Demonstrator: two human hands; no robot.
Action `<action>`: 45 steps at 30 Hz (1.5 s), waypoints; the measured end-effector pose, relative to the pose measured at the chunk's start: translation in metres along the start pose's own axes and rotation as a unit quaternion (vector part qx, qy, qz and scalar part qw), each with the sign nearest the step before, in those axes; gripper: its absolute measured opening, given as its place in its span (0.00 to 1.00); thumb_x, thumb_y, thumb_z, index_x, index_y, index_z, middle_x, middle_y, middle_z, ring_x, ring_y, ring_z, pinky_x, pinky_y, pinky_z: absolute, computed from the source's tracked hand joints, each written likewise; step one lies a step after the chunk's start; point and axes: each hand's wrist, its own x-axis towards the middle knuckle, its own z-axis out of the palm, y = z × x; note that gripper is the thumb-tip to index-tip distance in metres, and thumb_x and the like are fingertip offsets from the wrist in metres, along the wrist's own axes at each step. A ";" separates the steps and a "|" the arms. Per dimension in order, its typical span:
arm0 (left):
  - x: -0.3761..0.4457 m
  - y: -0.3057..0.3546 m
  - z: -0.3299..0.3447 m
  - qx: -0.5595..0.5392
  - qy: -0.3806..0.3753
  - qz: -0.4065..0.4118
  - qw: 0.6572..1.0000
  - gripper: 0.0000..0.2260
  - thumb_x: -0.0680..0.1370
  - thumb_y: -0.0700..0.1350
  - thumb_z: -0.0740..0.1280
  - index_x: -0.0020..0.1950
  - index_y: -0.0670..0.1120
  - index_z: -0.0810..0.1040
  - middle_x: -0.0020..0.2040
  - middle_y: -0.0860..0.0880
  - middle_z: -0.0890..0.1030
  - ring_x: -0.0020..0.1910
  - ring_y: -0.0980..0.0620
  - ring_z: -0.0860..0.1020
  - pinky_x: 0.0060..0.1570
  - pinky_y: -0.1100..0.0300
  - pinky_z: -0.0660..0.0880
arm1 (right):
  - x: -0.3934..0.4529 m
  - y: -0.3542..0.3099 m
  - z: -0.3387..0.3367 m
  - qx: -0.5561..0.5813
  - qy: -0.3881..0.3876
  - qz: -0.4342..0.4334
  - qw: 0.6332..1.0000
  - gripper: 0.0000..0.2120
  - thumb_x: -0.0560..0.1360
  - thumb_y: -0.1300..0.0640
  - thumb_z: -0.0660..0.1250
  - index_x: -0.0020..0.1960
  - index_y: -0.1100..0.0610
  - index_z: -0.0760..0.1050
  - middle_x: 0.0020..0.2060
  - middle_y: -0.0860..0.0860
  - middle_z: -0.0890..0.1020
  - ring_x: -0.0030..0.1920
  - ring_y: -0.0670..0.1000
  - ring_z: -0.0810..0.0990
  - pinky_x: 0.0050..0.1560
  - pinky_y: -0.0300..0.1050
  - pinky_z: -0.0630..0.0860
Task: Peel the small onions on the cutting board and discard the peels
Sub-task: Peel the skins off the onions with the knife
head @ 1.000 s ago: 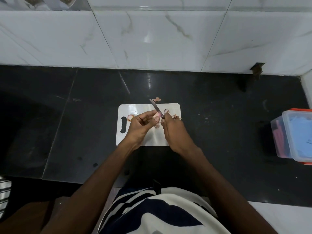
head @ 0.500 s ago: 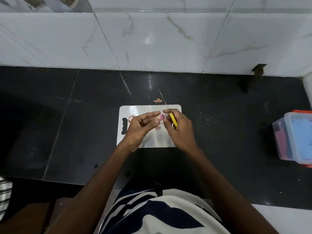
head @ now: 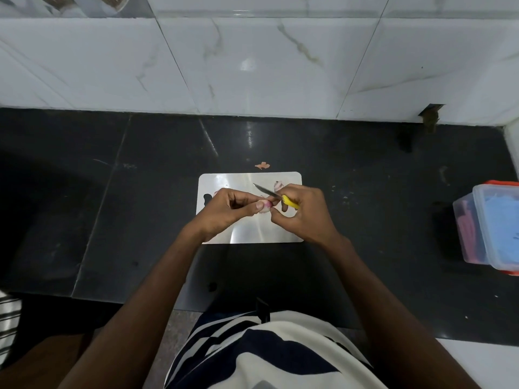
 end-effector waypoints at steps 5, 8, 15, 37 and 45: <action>0.005 -0.006 -0.003 -0.055 -0.012 -0.070 0.996 0.12 0.82 0.45 0.74 0.62 0.40 0.88 0.58 0.44 0.90 0.55 0.50 0.86 0.56 0.62 0.83 | -0.003 0.001 0.005 0.026 0.008 0.042 0.999 0.10 0.72 0.46 0.76 0.45 0.52 0.88 0.34 0.44 0.84 0.35 0.48 0.81 0.36 0.34 0.74; 0.007 -0.007 -0.002 -0.129 -0.012 -0.120 0.984 0.16 0.76 0.48 0.78 0.59 0.41 0.89 0.53 0.43 0.90 0.50 0.52 0.86 0.53 0.64 0.84 | -0.005 0.000 0.008 0.063 0.006 0.080 0.995 0.12 0.73 0.45 0.78 0.48 0.53 0.89 0.33 0.43 0.84 0.36 0.45 0.82 0.38 0.28 0.72; 0.010 -0.009 0.000 -0.155 -0.008 -0.183 0.971 0.24 0.69 0.54 0.81 0.59 0.39 0.89 0.52 0.41 0.89 0.47 0.52 0.86 0.50 0.63 0.85 | -0.009 0.002 0.014 0.122 0.001 0.161 0.979 0.17 0.69 0.41 0.77 0.49 0.53 0.89 0.38 0.44 0.88 0.40 0.45 0.85 0.41 0.31 0.79; 0.005 -0.018 0.021 -0.157 0.032 -0.118 0.980 0.10 0.80 0.48 0.76 0.58 0.45 0.90 0.51 0.47 0.90 0.49 0.54 0.85 0.56 0.61 0.85 | -0.018 0.006 0.028 0.155 0.092 0.220 0.959 0.04 0.75 0.54 0.79 0.49 0.51 0.89 0.40 0.43 0.88 0.43 0.46 0.86 0.46 0.37 0.82; 0.002 -0.005 0.027 0.069 0.048 -0.015 0.996 0.11 0.82 0.51 0.75 0.61 0.49 0.90 0.52 0.55 0.91 0.52 0.54 0.87 0.58 0.59 0.83 | -0.016 0.006 0.023 0.014 0.079 0.126 0.989 0.08 0.74 0.50 0.79 0.48 0.54 0.89 0.33 0.44 0.84 0.35 0.46 0.81 0.37 0.32 0.76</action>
